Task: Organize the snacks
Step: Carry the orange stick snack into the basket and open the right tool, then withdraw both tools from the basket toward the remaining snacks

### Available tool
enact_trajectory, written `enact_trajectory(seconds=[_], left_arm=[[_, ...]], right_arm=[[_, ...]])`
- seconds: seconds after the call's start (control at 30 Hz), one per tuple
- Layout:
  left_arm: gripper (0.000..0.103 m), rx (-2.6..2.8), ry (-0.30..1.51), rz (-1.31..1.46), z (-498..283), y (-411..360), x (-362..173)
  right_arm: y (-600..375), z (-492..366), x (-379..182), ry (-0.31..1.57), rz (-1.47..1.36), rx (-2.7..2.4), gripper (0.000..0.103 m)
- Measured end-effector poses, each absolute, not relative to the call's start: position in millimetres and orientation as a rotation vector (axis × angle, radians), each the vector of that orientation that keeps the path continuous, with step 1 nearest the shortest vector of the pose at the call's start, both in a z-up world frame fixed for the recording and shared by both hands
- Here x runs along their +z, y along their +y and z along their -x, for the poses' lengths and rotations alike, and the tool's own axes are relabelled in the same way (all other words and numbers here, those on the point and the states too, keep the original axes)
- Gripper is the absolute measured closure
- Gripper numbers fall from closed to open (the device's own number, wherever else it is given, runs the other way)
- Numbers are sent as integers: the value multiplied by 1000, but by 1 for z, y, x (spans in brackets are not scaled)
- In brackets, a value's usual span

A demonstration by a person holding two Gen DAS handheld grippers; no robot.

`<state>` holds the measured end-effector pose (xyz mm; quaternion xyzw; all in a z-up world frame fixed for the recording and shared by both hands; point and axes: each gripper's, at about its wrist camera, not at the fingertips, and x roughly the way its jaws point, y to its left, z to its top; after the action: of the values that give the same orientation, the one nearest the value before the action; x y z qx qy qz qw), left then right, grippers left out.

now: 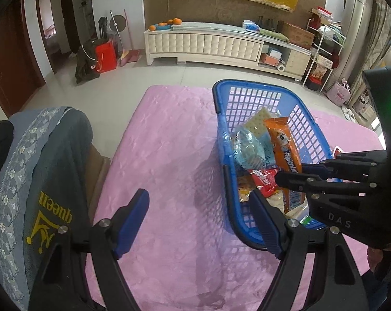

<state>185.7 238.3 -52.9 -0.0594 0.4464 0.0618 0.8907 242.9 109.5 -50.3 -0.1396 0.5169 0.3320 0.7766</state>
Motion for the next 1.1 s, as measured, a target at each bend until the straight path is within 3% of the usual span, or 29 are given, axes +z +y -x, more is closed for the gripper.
enact_trajectory(seconds=[0.37,0.4,0.47,0.53,0.6,1.1], left_arm=[[26,129,932,130,-184,239,-55],[26,128,930,130,-184,238,-55],[26,123,928,128,-183,238,-54],[25,121,925,123,-181,236,-52],[25,120,924,115,-179,236,-50],[25,97,875,52,-166,196,-18]], right_arm=[[114,-241,-60,1159,282,728,82],[114,-241,-60,1158,281,727,79],[113,-241,-60,1169,269,741,64],[109,-241,-59,1164,268,730,42],[103,-240,-54,1145,263,724,34],[41,-227,-9,1056,218,660,32]])
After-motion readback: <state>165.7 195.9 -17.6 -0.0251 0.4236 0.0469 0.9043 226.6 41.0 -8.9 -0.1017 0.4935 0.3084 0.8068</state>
